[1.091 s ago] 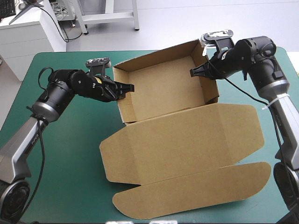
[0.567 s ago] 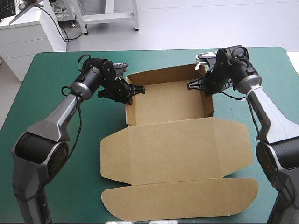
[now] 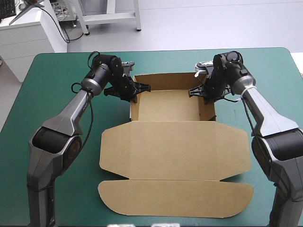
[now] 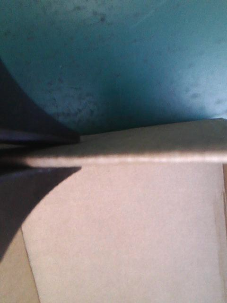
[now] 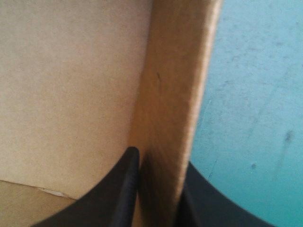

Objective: Fold the box

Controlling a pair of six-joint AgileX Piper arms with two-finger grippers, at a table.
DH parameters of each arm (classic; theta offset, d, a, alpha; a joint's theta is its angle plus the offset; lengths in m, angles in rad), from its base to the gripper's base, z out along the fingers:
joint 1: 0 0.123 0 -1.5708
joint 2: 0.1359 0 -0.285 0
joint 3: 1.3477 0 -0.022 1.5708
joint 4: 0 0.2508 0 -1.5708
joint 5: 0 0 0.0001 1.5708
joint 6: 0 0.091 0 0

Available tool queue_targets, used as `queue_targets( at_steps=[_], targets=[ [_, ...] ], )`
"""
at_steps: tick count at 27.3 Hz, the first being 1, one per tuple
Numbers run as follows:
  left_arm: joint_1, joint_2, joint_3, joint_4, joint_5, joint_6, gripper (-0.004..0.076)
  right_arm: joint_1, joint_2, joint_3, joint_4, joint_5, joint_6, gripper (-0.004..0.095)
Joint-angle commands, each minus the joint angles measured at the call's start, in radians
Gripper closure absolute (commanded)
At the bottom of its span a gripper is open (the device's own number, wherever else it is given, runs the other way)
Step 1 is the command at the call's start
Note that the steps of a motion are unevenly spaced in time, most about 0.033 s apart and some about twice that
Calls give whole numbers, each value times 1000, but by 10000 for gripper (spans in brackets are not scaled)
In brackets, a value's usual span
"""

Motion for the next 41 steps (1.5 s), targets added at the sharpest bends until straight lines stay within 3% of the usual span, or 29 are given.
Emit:
queue_targets(
  at_steps=[1,2,4,5,16,28,35,38,41],
  targets=[
    [-9,-53,-35,-58,33,33,570,4,-51,-23,57,9,-23,363],
    [-9,-53,-35,-58,36,33,527,4,-51,-23,57,9,-23,297],
    [-9,-53,-35,-45,43,33,314,4,-51,-23,58,7,-23,71],
    [-9,-53,-35,-47,43,33,291,4,-51,-23,58,7,-23,56],
    [-9,-55,-51,-85,43,33,300,2,-51,-53,43,1,-33,57],
    [-9,-68,-252,-85,43,69,300,2,-78,-209,42,10,-33,57],
    [-9,-155,-268,-81,45,110,372,-5,-158,-211,9,10,-32,57],
    [-9,-195,-268,-81,45,114,465,-11,-191,-209,9,10,-29,57],
    [-9,-237,-264,-81,45,157,621,-15,-223,-205,15,10,-29,57]
  ],
)
